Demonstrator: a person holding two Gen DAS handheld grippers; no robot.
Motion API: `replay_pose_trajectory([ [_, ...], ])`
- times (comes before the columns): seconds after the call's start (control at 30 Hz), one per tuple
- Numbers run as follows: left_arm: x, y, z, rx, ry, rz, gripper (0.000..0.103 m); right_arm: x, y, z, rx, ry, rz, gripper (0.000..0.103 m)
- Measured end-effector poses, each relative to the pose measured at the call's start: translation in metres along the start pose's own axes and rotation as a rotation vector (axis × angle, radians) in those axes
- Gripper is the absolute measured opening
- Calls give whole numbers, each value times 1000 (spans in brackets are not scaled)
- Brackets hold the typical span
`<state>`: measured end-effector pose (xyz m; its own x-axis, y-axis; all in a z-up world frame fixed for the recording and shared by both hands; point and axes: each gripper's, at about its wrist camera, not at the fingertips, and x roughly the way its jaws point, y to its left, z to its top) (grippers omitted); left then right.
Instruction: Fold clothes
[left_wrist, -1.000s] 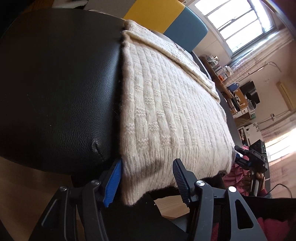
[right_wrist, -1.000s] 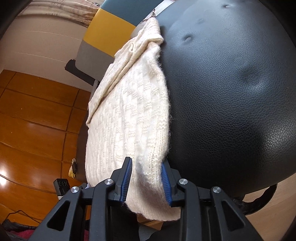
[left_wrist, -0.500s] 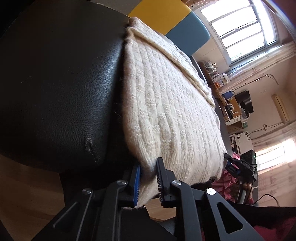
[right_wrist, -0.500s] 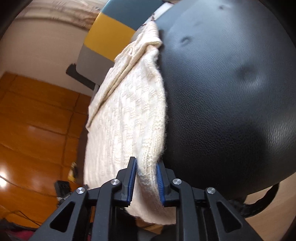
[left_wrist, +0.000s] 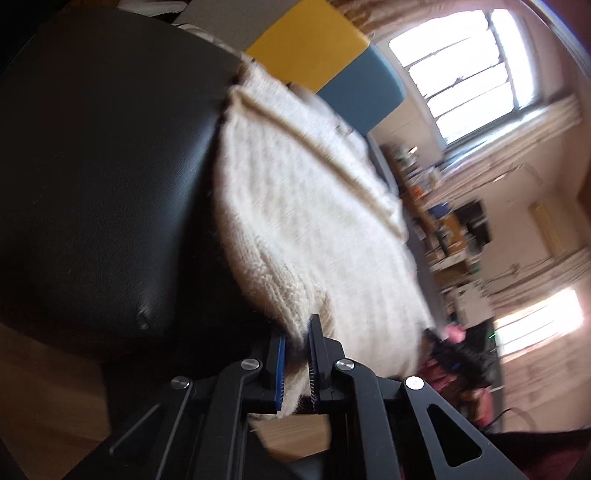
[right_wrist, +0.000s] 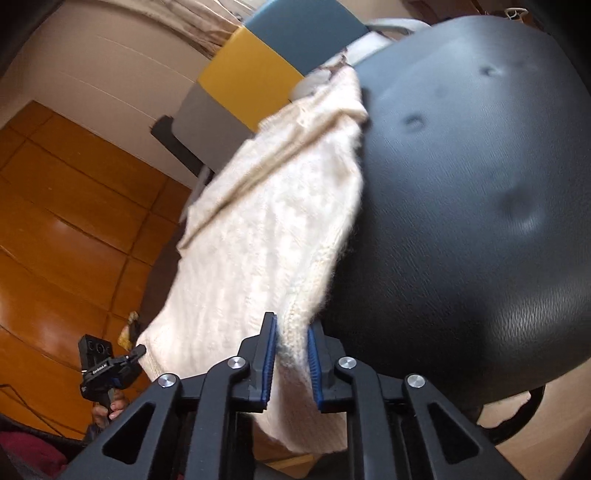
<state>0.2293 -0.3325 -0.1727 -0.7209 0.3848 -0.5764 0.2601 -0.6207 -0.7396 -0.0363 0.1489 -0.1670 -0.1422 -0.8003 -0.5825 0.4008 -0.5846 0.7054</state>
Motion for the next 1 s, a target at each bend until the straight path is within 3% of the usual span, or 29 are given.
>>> replay_pose_trajectory([
  [0.2,-6,-12,16,-12,-52,-94,10,16,-15,5,25,121,-46,11],
  [0.27,-7,-16,22,-18,-66,-125,10,14,-8,8,-1,129,-53,13],
  [0.37,-5,-21,32,-26,-69,-169,10,10,6,20,-26,81,24,10],
  [0.47,-3,-30,47,-19,-78,-210,10,36,4,22,-18,181,-23,8],
  [0.57,4,-39,60,6,-74,-214,10,39,-7,17,64,199,14,7],
  [0.77,20,-39,68,-3,-35,-189,11,41,25,6,-79,171,-110,20],
  [0.87,26,-34,67,-26,-24,-181,11,45,20,4,-10,201,-33,22],
  [0.93,25,-31,63,-35,-26,-171,11,45,16,4,23,229,-30,8],
  [1.0,24,-29,61,-46,-30,-170,11,37,17,5,10,225,-81,7],
])
